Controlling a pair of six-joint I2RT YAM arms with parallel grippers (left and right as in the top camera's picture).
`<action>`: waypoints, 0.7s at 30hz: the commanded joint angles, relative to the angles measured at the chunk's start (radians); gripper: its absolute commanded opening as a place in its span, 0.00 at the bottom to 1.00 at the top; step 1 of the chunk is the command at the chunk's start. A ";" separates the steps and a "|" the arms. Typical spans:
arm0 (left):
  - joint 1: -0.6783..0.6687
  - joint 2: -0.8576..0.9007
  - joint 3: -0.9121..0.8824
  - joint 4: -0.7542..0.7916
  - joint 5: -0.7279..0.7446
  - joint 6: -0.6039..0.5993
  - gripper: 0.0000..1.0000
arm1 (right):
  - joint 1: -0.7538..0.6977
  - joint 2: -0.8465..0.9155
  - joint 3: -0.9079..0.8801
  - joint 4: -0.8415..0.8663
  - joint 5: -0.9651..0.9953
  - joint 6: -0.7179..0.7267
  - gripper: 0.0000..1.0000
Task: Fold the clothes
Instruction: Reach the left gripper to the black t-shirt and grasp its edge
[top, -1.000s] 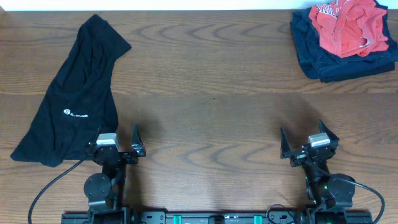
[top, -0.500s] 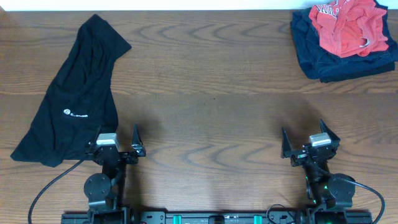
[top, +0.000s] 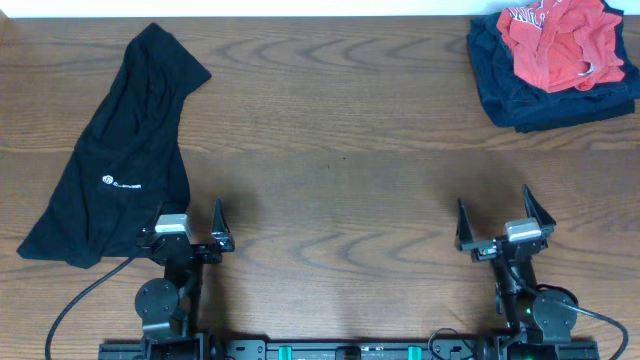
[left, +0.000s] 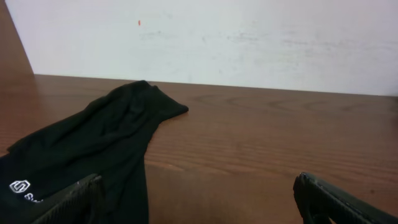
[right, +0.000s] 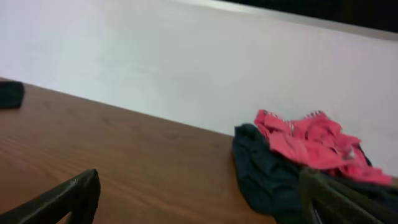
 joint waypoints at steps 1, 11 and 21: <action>-0.002 -0.007 0.005 -0.020 0.010 0.005 0.98 | 0.007 -0.006 -0.001 0.005 -0.041 0.021 0.99; -0.001 0.220 0.246 -0.139 0.010 -0.002 0.98 | 0.007 0.177 0.190 -0.066 -0.090 0.048 0.99; -0.001 0.737 0.725 -0.377 0.024 0.003 0.98 | 0.007 0.777 0.646 -0.208 -0.219 0.034 0.99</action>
